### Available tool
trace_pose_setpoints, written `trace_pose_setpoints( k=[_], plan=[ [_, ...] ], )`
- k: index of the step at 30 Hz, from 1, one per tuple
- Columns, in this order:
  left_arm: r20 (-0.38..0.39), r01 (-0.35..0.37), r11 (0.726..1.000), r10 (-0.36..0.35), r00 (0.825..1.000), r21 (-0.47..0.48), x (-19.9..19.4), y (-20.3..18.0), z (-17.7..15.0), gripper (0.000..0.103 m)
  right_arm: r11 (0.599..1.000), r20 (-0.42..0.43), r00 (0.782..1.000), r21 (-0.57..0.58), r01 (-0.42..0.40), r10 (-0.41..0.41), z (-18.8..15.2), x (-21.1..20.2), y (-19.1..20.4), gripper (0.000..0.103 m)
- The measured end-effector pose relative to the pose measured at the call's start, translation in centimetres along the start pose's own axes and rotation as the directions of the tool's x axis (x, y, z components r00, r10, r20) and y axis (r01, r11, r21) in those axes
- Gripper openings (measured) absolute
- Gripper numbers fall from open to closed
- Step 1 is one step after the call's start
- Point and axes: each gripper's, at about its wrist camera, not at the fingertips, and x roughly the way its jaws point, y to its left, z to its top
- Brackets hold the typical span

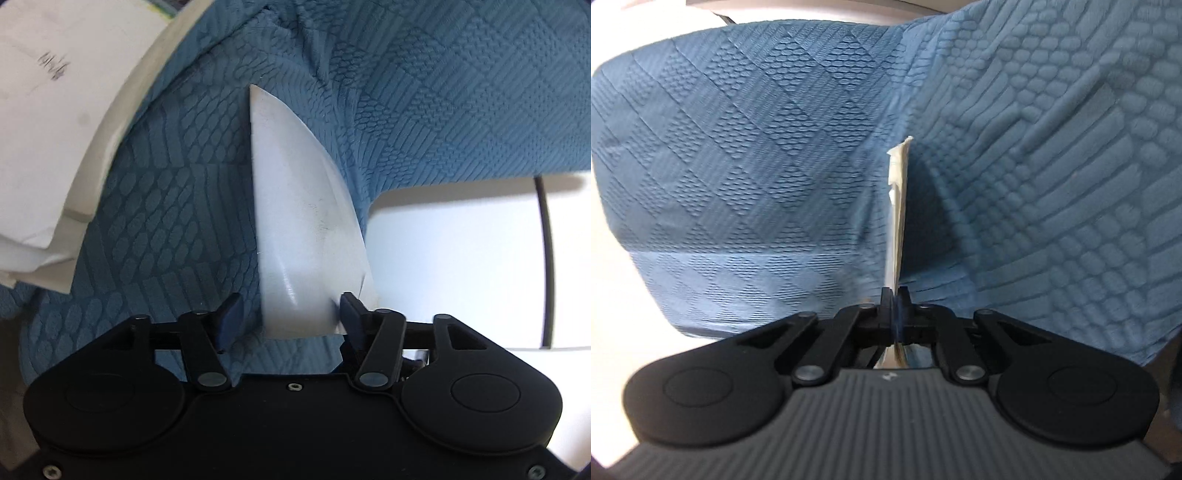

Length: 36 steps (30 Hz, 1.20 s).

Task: Organize objects
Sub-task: 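Lift the white sheet upright off the seat with both grippers, then carry the white sheet with both grippers toward the book stack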

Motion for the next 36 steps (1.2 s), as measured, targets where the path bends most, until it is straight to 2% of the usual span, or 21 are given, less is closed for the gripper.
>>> trace_pose_setpoints(
  k=[4, 6, 9, 10, 15, 16, 17, 18, 19, 21, 23, 26, 29, 32, 35, 36],
  plan=[
    [0.0, 0.045, 0.997, -0.045, 0.999, -0.064, 0.0, 1.1, 0.0, 0.059, 0.999, -0.008, 1.0, 0.034, -0.019, 0.019, 0.1, 0.3, -0.2, 0.004],
    [-0.004, 0.08, 0.991, -0.081, 0.997, -0.104, 0.4, 1.5, 0.0, 0.055, 0.999, -0.011, 1.0, 0.046, -0.027, 0.027, 0.1, 0.4, -0.3, 0.004],
    [-0.006, 0.109, 0.983, -0.111, 0.994, -0.144, 0.9, 1.9, -0.1, 0.039, 0.998, -0.011, 1.0, 0.059, -0.016, 0.017, 0.4, 0.2, -0.5, 0.005],
    [-0.002, 0.124, 0.98, -0.125, 0.992, -0.155, 1.1, 2.0, -0.2, 0.03, 0.998, -0.012, 1.0, 0.06, -0.011, 0.012, 0.4, 0.2, -0.6, 0.005],
    [0.014, 0.167, 0.964, -0.168, 0.986, -0.207, 1.1, 2.4, -0.3, 0.013, 0.998, -0.018, 0.999, 0.051, 0.029, -0.028, 0.6, 0.4, -1.0, 0.008],
    [0.02, 0.174, 0.963, -0.174, 0.985, -0.206, 1.0, 2.4, -0.2, 0.007, 0.998, -0.02, 0.999, 0.047, 0.032, -0.031, 0.7, 0.5, -0.9, 0.01],
    [0.021, 0.177, 0.963, -0.177, 0.984, -0.205, 0.9, 2.4, -0.1, 0.004, 0.998, -0.024, 0.999, 0.044, 0.034, -0.033, 0.6, 0.5, -1.0, 0.015],
    [0.02, 0.177, 0.962, -0.177, 0.984, -0.209, 0.7, 2.4, -0.1, 0.003, 0.999, -0.028, 0.999, 0.043, 0.033, -0.032, 0.6, 0.6, -1.0, 0.027],
    [0.016, 0.175, 0.962, -0.175, 0.984, -0.211, 0.8, 2.4, 0.0, 0.002, 0.999, -0.031, 0.999, 0.044, 0.026, -0.025, 0.6, 0.7, -1.0, 0.043],
    [0.017, 0.163, 0.967, -0.163, 0.987, -0.198, 0.5, 2.3, 0.0, 0.002, 0.999, -0.033, 0.999, 0.033, 0.016, -0.015, 0.6, 0.7, -0.9, 0.055],
    [0.013, 0.155, 0.968, -0.156, 0.988, -0.198, 0.4, 2.3, 0.0, 0.002, 0.999, -0.024, 0.999, 0.012, 0.032, -0.032, 0.6, 0.8, -0.8, 0.055],
    [0.007, 0.155, 0.971, -0.156, 0.988, -0.183, 0.0, 2.0, -0.1, 0.001, 0.995, 0.027, 0.995, -0.01, 0.098, -0.098, 0.9, 0.9, -0.6, 0.054],
    [0.001, 0.148, 0.975, -0.15, 0.989, -0.164, -0.7, 1.7, -0.1, 0.001, 0.993, 0.062, 0.992, -0.012, 0.113, -0.112, 1.1, 0.7, -0.8, 0.054],
    [-0.004, 0.14, 0.979, -0.142, 0.99, -0.145, -1.1, 1.4, 0.0, 0.001, 0.99, 0.09, 0.986, -0.017, 0.142, -0.14, 1.1, 0.6, -0.8, 0.049],
    [-0.008, 0.123, 0.986, -0.125, 0.992, -0.116, -1.6, 1.1, 0.0, 0.001, 0.986, 0.102, 0.982, -0.032, 0.165, -0.161, 1.2, 0.8, -0.6, 0.032],
    [-0.01, 0.119, 0.987, -0.121, 0.993, -0.11, -1.8, 1.0, -0.1, 0.002, 0.984, 0.102, 0.981, -0.038, 0.172, -0.167, 1.2, 1.0, -0.5, 0.02]
  ],
)
